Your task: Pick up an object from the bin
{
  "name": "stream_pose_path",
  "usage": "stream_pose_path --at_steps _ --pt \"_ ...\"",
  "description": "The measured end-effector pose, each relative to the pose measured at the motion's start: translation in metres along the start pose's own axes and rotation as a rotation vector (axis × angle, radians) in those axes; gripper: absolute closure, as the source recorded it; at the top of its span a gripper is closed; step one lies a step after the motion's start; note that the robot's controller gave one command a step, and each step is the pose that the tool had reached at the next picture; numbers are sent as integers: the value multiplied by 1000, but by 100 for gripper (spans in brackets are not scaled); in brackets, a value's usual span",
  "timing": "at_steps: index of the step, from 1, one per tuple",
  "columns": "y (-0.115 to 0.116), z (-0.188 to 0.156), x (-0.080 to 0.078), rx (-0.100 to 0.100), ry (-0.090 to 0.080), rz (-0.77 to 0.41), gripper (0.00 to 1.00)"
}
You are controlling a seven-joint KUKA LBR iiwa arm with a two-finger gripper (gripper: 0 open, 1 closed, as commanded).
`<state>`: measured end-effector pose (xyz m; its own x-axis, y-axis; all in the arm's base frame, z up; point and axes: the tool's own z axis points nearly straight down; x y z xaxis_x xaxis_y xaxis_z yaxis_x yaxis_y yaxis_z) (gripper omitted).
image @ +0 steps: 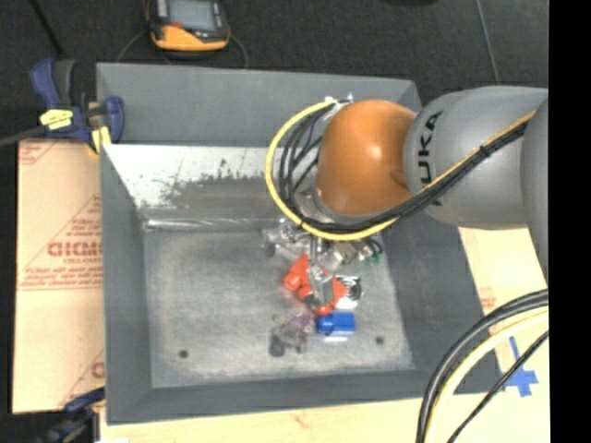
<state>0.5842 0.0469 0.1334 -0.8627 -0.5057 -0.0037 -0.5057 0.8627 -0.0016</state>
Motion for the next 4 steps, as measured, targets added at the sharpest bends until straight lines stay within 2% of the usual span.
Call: stream_pose_path --at_steps 1,2,3,4 --pt "29 48 65 -4 5 -290 0" --pt "29 47 64 -1 2 -290 100" --pt "32 7 65 1 -1 -251 100" --pt "27 -105 50 5 -7 -247 100"
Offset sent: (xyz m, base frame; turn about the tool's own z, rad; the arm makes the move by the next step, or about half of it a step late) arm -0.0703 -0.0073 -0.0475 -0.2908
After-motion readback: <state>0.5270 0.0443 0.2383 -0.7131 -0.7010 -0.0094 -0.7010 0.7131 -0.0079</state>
